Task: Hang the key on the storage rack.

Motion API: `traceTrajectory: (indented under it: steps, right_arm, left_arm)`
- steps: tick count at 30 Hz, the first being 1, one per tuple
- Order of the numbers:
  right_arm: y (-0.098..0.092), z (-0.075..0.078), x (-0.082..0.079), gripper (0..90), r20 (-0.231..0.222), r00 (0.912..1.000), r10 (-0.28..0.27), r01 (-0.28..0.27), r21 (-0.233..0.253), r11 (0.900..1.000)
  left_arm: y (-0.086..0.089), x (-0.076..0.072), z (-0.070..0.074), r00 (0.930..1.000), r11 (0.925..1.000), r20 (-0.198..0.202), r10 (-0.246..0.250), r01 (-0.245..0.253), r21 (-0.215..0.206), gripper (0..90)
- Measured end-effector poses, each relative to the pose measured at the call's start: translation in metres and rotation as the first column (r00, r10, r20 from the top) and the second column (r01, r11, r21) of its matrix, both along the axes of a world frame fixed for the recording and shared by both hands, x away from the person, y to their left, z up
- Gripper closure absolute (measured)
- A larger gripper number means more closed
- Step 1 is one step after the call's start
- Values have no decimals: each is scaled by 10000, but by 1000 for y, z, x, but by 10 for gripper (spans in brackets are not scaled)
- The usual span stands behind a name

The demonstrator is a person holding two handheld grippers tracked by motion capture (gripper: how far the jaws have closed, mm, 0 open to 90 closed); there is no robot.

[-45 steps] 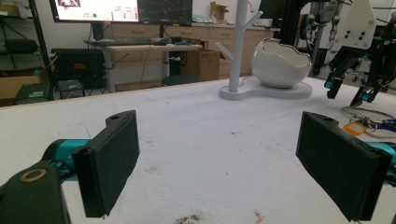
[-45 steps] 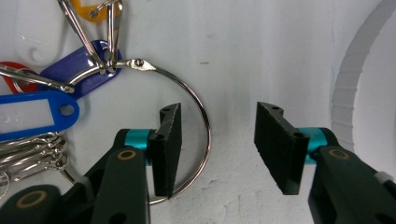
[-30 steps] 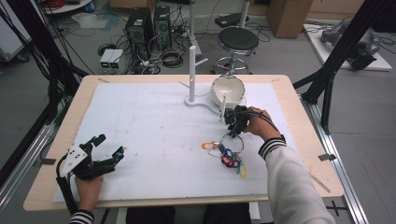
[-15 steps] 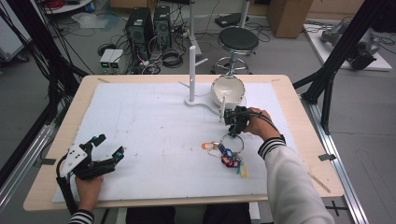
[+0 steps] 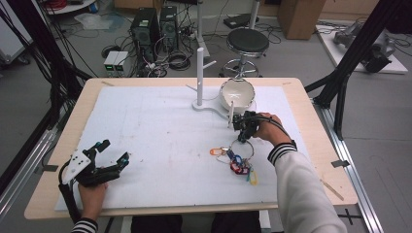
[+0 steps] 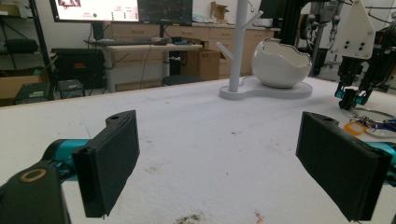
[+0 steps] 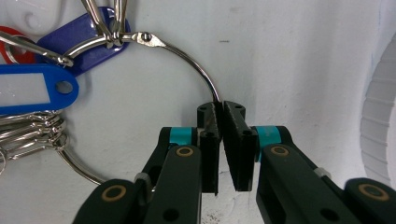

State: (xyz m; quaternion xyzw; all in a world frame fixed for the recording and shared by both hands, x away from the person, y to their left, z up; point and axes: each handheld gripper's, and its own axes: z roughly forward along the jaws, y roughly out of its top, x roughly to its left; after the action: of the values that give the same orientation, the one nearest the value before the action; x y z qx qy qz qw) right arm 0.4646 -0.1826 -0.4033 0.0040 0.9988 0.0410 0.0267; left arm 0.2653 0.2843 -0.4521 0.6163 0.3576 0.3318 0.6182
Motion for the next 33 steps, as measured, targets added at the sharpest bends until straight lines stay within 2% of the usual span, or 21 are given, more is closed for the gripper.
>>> traceTrajectory:
  steps: [7,9,10,13,19,20,22,23,25,26,28,29,30,31,32,33]
  right_arm:
    - [1,0,-2,870,65,10000,69,-69,-28,10000]
    - [0,0,-2,870,-42,10000,-84,83,-20,10000]
    - [-1,1,-2,871,-242,9995,-178,178,-5,9998]
    - [-3,2,-2,872,-333,9992,-238,239,39,9997]
    - [-8,8,-4,873,-509,9977,-449,471,436,9979]
    - [-9,11,-5,873,-615,9971,-449,488,635,9968]
    - [-10,14,-6,873,-626,9971,-431,475,698,9964]
    - [-11,17,-7,873,-733,9963,-455,524,951,9941]
    - [-13,19,-7,873,-731,9965,-410,487,1057,9932]
    - [-15,23,-8,874,-830,9955,-450,562,1383,9888]
    - [-17,26,-9,874,-916,9944,-524,660,1533,9860]
    - [-21,30,-9,874,-1093,9923,-583,784,1895,9787]
    - [-21,30,-9,874,-1093,9923,-583,784,1895,9787]
    - [-25,35,-10,875,-1293,9891,-701,982,2260,9692]
    - [-25,35,-10,875,-1293,9891,-701,982,2260,9692]
    - [-27,37,-10,875,-1366,9878,-747,1072,2493,9625]
  left_arm:
    - [0,0,0,10000,10000,-13,-10,10,-18,139]
    - [0,0,0,10000,10000,-3,-4,4,-4,139]
    - [0,0,0,10000,10000,-13,-12,12,-18,139]
    - [0,0,0,10000,10000,-23,-18,18,-22,139]
    - [0,0,0,10000,10000,-14,-2,2,10,139]
    - [0,0,0,10000,10000,-27,-11,11,-8,139]
    - [0,0,0,10000,10000,-24,-6,6,9,139]
    - [0,0,0,10000,10000,-25,-15,15,-10,139]
    - [0,0,0,10000,10000,-15,-6,6,4,139]
    - [0,0,0,10000,10000,-16,-10,10,5,139]
    - [0,0,0,10000,10000,-10,-6,6,-2,139]
    - [0,0,0,10000,10000,-23,-18,18,-14,139]
    - [0,0,0,10000,10000,-18,-10,10,-16,139]
    - [0,0,0,10000,10000,-16,-7,7,5,139]
    - [0,0,0,10000,10000,-22,-12,12,-9,139]
    - [0,0,0,10000,10000,-10,-4,4,2,139]
